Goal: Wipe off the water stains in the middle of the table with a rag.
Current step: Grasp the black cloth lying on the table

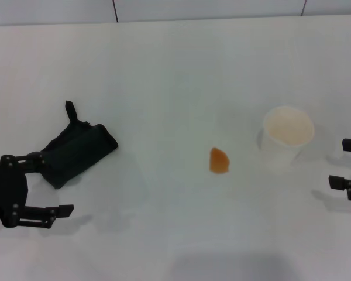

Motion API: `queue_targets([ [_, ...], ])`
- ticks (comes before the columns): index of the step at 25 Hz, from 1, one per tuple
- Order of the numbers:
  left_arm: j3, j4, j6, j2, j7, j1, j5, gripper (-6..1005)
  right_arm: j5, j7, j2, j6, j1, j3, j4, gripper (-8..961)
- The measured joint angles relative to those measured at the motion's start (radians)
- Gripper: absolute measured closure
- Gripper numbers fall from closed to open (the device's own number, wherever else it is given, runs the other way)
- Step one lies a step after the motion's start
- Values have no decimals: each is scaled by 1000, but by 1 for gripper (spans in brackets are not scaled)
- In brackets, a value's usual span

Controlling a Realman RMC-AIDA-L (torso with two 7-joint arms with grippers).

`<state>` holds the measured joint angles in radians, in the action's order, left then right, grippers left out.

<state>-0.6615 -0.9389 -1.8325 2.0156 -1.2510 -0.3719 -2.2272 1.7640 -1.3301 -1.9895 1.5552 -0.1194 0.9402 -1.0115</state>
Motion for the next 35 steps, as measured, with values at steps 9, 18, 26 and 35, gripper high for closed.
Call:
queue_targets([
  [9, 0, -2, -1, -2, -44, -9, 0, 140, 91, -243, 13, 202, -87, -43, -203, 87],
  [18, -1, -54, 3, 7, -100, -21, 0, 140, 332, -440, -11, 263, -235, 20, -341, 88],
  [26, -6, -126, 21, 3, -257, -46, -63, 140, 333, -437, -18, 225, -266, 95, -343, 89],
  [35, -10, -195, 132, 12, -425, -123, -221, 139, 329, -428, -19, 216, -270, 124, -345, 90],
])
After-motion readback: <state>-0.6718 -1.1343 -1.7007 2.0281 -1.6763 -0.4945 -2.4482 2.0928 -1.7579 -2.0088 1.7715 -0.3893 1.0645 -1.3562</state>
